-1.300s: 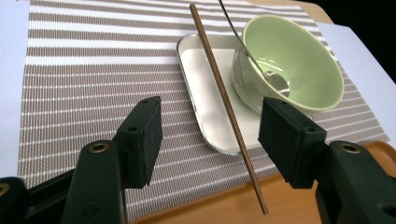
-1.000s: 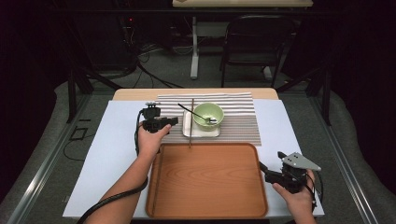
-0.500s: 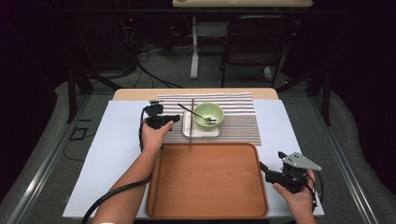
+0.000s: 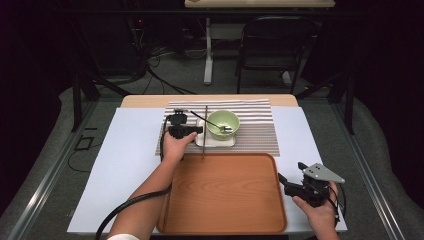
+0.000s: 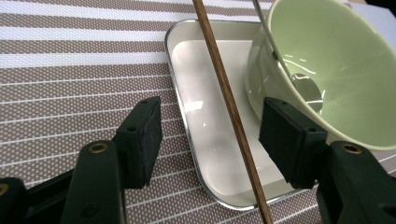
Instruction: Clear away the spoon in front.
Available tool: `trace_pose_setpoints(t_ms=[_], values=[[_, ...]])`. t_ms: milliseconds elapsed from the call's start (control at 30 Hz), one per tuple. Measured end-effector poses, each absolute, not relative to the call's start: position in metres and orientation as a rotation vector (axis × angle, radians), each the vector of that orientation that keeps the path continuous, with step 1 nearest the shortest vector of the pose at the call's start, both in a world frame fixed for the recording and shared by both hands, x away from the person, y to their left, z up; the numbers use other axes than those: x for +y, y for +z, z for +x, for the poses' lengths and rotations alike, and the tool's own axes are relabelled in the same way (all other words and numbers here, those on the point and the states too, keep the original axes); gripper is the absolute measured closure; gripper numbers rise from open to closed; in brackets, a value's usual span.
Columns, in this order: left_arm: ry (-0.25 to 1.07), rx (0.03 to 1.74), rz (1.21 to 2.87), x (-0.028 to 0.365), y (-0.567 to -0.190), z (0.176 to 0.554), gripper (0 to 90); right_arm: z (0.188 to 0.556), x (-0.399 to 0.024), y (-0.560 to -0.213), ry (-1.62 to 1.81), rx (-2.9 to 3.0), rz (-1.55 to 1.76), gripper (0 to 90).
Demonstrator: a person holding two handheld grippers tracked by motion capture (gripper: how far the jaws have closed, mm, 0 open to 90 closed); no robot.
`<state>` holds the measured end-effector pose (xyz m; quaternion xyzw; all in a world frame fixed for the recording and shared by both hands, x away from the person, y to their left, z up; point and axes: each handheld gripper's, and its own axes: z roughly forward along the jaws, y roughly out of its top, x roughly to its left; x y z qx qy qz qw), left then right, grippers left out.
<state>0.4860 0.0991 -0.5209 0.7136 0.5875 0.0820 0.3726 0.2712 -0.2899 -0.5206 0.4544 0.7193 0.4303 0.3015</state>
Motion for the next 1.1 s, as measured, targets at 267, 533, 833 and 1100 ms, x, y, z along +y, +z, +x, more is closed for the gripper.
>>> trace_pose_setpoints(t_ms=[267,533,833,1100], values=[[0.205,1.496,1.868,0.089,-0.524,0.490,38.7,0.271,-0.290,-0.521,1.146,1.908,1.206,19.7],[0.208,1.521,1.891,0.083,-0.530,0.493,38.6,0.271,-0.290,-0.520,1.146,1.906,1.204,19.7],[0.221,1.553,1.889,0.081,-0.534,0.497,41.5,0.271,-0.290,-0.520,1.146,1.908,1.202,19.7],[0.217,1.583,1.846,0.080,-0.534,0.502,47.6,0.271,-0.290,-0.520,1.148,1.907,1.203,19.8]])
